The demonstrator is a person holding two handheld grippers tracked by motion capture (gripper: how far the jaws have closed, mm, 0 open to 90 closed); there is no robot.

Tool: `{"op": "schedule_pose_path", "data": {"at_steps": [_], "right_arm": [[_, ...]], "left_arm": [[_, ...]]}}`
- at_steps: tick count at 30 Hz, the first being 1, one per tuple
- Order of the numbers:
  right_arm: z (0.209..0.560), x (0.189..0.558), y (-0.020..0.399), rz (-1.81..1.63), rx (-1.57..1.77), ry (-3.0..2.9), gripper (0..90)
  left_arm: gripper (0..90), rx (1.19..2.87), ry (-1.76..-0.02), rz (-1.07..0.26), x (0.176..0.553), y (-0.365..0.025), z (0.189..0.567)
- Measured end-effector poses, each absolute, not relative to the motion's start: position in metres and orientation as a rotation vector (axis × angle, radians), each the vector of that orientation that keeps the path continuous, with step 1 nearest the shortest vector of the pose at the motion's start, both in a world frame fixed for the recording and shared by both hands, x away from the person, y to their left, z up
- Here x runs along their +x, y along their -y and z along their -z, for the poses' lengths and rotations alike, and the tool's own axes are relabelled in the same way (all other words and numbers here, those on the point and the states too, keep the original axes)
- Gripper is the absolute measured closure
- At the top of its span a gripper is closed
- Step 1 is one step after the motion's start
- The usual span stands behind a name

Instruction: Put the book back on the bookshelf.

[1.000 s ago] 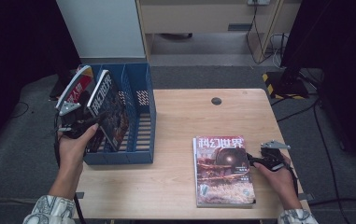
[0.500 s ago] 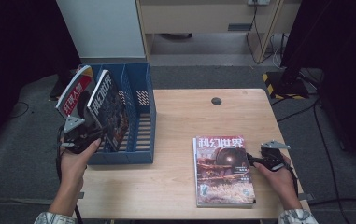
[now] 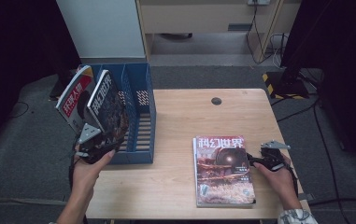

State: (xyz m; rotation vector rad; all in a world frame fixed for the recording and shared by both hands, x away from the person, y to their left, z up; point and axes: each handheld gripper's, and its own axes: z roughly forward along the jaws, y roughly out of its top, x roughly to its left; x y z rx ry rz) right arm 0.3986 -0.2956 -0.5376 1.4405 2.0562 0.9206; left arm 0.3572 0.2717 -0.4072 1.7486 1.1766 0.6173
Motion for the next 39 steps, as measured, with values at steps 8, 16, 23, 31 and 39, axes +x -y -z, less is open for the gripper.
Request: {"op": "schedule_pose_path", "data": {"at_steps": [8,16,23,31,39], "right_arm": [[0.531,0.399,0.298,-0.902,1.477,-2.015,14.5],[0.515,0.390,0.293,-0.976,1.403,-1.992,22.8],[0.510,0.380,0.290,-1.026,1.361,-2.034,27.0],[0.511,0.375,0.276,-1.089,1.312,-2.107,26.8],[0.515,0.381,0.263,-1.135,1.291,-2.161,27.6]], "left_arm": [[35.8,1.832,-1.093,-0.528,0.369,-0.213,0.422],[32.6,1.891,-1.010,-0.439,0.378,-0.162,0.433],[30.1,1.948,-0.963,-0.355,0.386,-0.120,0.452],[27.8,2.020,-0.955,-0.265,0.387,-0.082,0.481],[26.7,2.061,-0.947,-0.234,0.379,-0.073,0.501]]}}
